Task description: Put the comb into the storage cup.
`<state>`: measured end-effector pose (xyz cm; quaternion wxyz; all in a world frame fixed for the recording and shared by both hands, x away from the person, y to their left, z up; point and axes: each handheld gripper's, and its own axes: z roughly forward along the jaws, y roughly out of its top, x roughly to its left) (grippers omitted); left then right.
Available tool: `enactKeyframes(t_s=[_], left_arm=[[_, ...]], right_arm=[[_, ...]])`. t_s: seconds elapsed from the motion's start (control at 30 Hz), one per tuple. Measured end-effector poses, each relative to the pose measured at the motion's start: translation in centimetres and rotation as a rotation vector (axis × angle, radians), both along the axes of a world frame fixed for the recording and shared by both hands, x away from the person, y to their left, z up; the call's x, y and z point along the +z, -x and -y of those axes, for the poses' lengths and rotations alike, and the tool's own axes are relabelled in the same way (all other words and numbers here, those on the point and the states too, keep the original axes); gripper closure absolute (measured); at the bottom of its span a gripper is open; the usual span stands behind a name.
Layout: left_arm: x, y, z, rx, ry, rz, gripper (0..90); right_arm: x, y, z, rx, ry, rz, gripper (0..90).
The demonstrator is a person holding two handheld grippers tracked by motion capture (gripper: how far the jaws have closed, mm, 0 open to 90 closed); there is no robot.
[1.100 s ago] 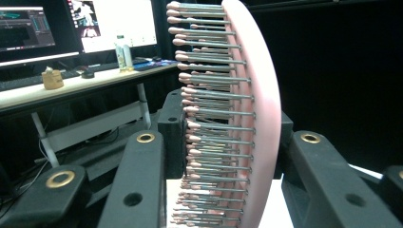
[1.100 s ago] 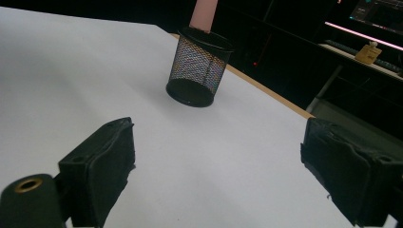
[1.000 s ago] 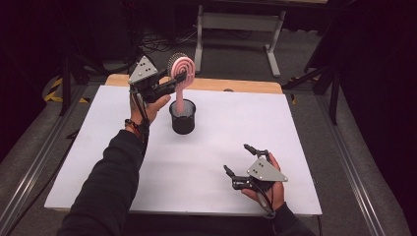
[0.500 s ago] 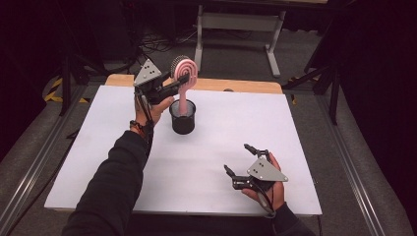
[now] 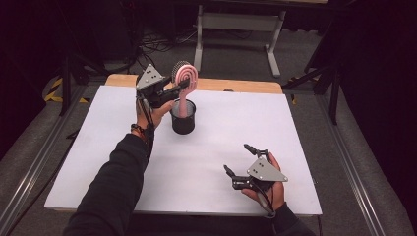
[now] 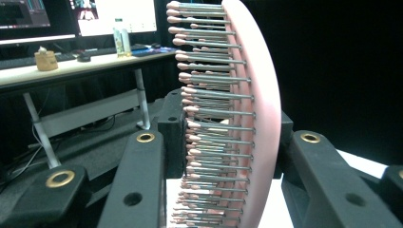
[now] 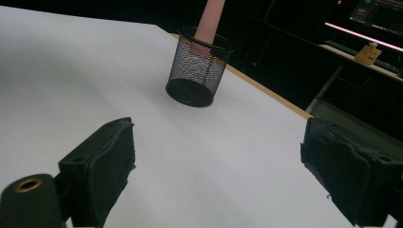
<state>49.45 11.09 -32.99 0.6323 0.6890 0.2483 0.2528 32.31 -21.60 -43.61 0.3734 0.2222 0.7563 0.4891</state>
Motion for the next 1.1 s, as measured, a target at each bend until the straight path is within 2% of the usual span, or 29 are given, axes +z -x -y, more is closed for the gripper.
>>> enactKeyframes(t_s=[0.07, 0.23, 0.57, 0.77, 1.1], left_arm=[[-0.3, 0.0, 0.0, -0.003, 0.008, -0.009, 63.2], [-1.1, 0.1, 0.1, -0.006, -0.010, -0.018, 63.2], [-1.9, 0.5, 0.1, -0.012, -0.012, -0.033, 63.1], [-2.5, 0.6, 0.3, -0.018, 0.000, -0.047, 63.0], [-3.3, 0.6, 0.3, -0.024, -0.011, -0.068, 62.8]], right_arm=[[0.0, 0.0, 0.0, 0.000, 0.000, 0.000, 11.4], [0.0, 0.0, 0.0, -0.001, 0.000, -0.001, 11.3], [-0.1, -0.1, -0.1, 0.002, 0.011, 0.000, 11.4], [-0.1, 0.0, -0.2, 0.006, 0.016, 0.003, 11.3], [-0.1, -0.1, -0.2, 0.004, 0.023, 0.001, 11.4]])
